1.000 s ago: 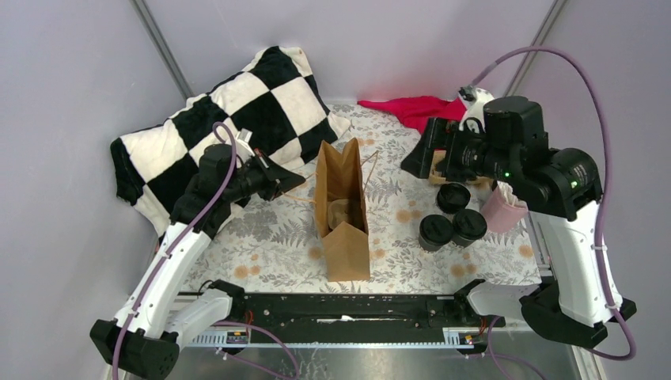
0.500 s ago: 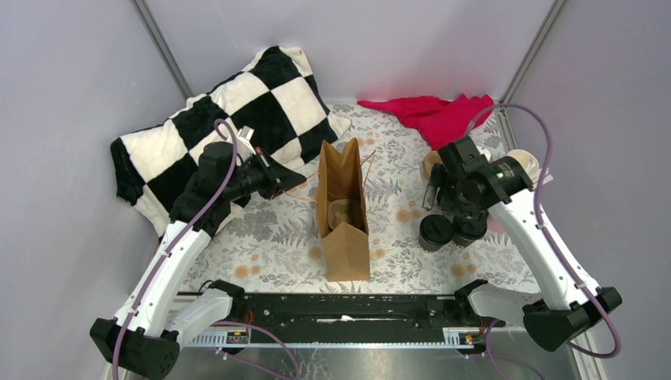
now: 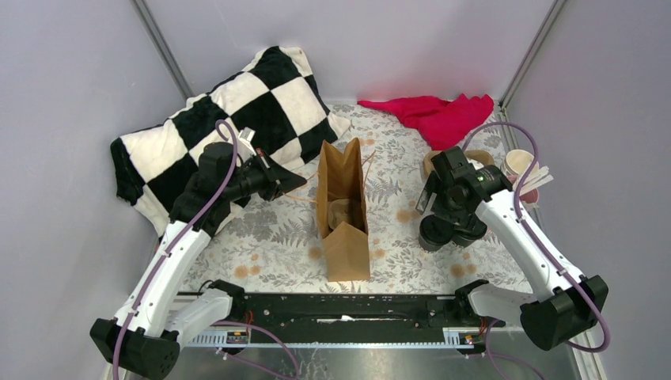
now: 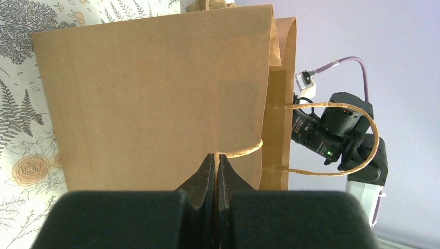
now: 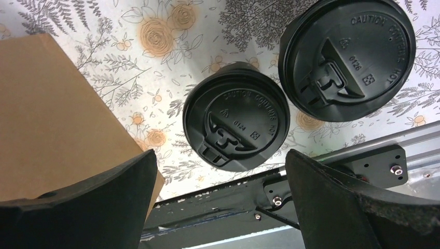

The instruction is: Pack the takeout coffee

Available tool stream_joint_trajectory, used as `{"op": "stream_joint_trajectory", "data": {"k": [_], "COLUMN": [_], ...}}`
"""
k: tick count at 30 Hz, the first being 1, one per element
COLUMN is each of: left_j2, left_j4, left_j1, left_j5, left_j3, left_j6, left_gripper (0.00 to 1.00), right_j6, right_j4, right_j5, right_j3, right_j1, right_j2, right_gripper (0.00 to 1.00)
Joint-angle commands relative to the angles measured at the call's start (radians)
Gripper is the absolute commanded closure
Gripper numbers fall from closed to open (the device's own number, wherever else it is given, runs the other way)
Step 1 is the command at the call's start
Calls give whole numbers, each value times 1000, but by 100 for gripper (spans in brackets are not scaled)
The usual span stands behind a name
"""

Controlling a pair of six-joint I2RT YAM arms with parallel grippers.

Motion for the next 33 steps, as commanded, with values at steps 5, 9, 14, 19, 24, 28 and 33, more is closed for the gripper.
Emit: {"op": "stream_joint_trajectory", "data": {"k": [5,9,14,19,24,28,33], "left_j2": [-6,-4,-2,-3,-1,-4,-7], "left_j4": [14,14,15,15,15,15,15], "left_j1": [3,3,3,3,3,3,3], "left_j5": [29,28,26,25,26,24,22], "left_j3": [22,29,28,27,28,24,21], "left_j6": [17,17,14,12,12,9,7], "left_gripper": [100,100,100,100,100,100,100], "right_j6": [-68,-78,-102,-130,-147,-151,-141], "right_j4": [64,89,115,156,167,170,156], "right_j5": [5,0,4,-23,-35,-30,-13], "right_j3": [-93,-126,-148,-176,-173,-170,-173], "right_j1": [-40,-50,-58,-62,-63,-64,-64], "right_j2": [-24,-34,-43,-54,-47,-44,-44], "right_gripper": [0,0,0,2,0,1,5]}}
